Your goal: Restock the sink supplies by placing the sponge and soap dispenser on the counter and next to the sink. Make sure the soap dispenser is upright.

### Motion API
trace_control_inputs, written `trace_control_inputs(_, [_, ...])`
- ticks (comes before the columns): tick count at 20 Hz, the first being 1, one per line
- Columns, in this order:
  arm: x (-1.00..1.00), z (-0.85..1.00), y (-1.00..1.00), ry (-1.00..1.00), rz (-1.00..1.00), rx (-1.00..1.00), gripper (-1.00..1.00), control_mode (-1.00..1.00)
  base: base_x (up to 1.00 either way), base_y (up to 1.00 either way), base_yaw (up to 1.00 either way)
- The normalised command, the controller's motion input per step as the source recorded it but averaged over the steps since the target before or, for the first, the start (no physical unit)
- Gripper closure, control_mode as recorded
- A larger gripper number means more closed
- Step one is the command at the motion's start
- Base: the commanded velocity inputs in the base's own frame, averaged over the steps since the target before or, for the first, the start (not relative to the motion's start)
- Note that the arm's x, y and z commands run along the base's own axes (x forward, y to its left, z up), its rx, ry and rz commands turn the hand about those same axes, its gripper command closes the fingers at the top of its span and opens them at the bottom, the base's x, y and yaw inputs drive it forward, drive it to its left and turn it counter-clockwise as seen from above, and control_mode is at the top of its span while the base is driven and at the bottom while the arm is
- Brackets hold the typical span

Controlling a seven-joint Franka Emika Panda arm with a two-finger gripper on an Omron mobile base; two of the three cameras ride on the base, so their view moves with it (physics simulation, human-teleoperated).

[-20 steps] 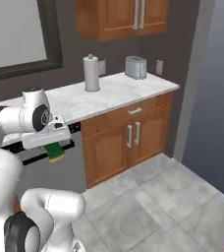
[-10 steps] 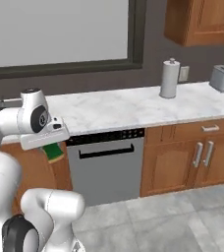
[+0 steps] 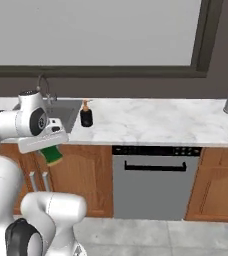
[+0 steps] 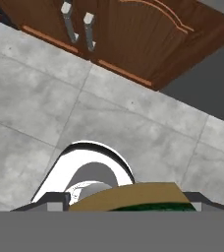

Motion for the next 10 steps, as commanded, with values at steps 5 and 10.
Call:
trace_control_inputs(5, [0.0, 0.0, 0.0, 0.0, 0.0, 0.0, 1.0, 1.0, 0.26, 1.0, 0.15])
trace_control_inputs(10, [0.0, 0.0, 0.0, 0.0, 0.0, 0.0, 1.0, 1.0, 0.37, 1.0, 0.12])
